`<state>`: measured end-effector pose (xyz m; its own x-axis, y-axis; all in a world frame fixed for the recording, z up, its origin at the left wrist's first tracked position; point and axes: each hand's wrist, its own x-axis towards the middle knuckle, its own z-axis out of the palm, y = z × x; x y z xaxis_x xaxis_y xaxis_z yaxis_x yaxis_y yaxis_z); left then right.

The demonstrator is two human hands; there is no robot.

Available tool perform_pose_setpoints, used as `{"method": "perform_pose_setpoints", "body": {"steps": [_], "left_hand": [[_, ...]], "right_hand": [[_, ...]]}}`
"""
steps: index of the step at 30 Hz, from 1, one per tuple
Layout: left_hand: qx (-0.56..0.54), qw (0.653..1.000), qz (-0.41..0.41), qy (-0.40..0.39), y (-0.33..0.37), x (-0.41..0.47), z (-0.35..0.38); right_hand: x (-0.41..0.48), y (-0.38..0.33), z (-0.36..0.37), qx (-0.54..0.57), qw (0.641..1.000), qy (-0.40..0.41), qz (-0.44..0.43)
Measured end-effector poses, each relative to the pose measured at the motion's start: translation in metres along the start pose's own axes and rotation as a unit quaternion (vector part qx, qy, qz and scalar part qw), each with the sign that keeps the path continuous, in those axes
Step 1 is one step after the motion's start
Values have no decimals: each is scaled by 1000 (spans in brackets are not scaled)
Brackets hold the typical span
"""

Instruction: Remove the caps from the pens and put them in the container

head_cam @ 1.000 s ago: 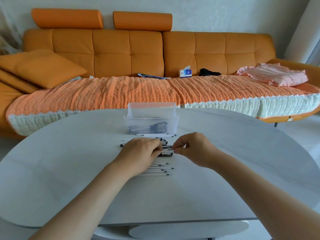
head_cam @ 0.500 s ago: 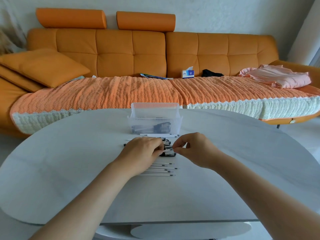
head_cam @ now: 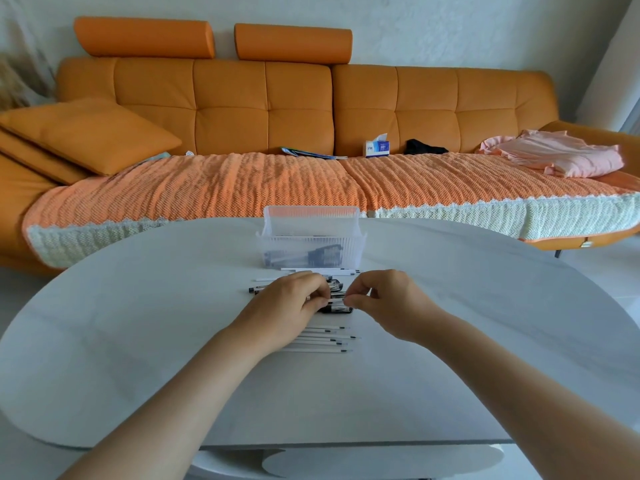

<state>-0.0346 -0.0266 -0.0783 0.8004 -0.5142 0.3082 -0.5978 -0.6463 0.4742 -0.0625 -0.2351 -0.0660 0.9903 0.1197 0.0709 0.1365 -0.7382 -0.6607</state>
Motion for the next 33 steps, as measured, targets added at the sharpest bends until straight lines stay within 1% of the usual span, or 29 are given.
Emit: {"method": "perform_pose_setpoints", "body": {"steps": [4, 7, 9, 12, 18, 21, 23, 30, 33], "left_hand": [[-1, 999, 22, 27, 4, -2, 2], [1, 1000, 24, 11, 5, -4, 3], [-2, 1000, 20, 0, 4, -4, 2], [-2, 1000, 20, -4, 4, -5, 2], [39, 999, 29, -26, -1, -10, 4], [49, 998, 27, -28, -8, -13, 5], [53, 998, 28, -31, -13, -14, 6], [64, 997, 41, -26, -20, -18, 6], [64, 996, 28, -50, -19, -21, 2]], "right_hand": [[-2, 2, 0, 32, 999, 0, 4], [-5, 1, -4, 22, 1000, -20, 0], [-6, 0, -7, 15, 1000, -20, -8], [-4, 1, -7, -16, 1000, 1, -19], [-4, 4, 7, -57, 998, -32, -27], [-1, 4, 5, -89, 995, -27, -38], [2, 6, 3, -113, 992, -16, -49], [8, 4, 13, -193, 978, -19, -78], [10, 2, 15, -224, 971, -24, -85]]}}
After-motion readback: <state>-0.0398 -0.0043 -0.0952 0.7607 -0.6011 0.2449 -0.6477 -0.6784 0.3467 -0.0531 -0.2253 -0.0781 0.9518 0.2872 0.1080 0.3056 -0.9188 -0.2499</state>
